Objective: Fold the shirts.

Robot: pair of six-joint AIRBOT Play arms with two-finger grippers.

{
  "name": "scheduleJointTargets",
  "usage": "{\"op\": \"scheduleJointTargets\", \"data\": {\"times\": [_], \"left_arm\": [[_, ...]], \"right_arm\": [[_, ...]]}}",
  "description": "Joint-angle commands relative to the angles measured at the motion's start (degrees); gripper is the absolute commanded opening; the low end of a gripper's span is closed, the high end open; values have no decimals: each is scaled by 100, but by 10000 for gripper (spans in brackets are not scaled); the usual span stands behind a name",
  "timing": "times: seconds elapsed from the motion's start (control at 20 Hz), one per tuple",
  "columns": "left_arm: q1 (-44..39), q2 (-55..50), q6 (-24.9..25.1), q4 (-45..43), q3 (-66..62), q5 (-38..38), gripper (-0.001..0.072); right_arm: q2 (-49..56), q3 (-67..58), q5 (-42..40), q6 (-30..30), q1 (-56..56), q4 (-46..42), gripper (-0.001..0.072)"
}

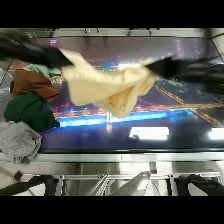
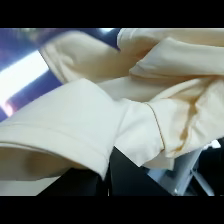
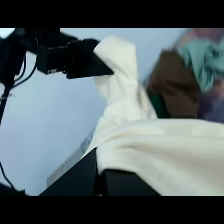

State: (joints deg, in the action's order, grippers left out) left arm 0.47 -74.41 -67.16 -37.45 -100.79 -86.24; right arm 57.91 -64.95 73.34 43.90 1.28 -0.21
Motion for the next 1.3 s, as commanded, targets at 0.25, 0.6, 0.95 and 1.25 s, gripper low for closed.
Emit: {"op": "scheduleJointTargets", "data": {"times": [0.25, 0.6, 0.95, 1.25], "left_arm": [[129, 2245, 232, -501, 267, 951, 19], [136, 59, 710, -505, 1840, 1917, 17], [968, -2310, -76, -503, 603, 503, 720], [293, -2072, -487, -496, 2745, -186, 718]], "right_arm": [[-1851, -114, -1676, -608, 378, -409, 19], [1281, -144, -3027, -455, -417, -1523, 20], [2675, -776, -1191, 424, 1456, -2164, 546], [2761, 15, -682, 1327, 2437, -4817, 546]]}}
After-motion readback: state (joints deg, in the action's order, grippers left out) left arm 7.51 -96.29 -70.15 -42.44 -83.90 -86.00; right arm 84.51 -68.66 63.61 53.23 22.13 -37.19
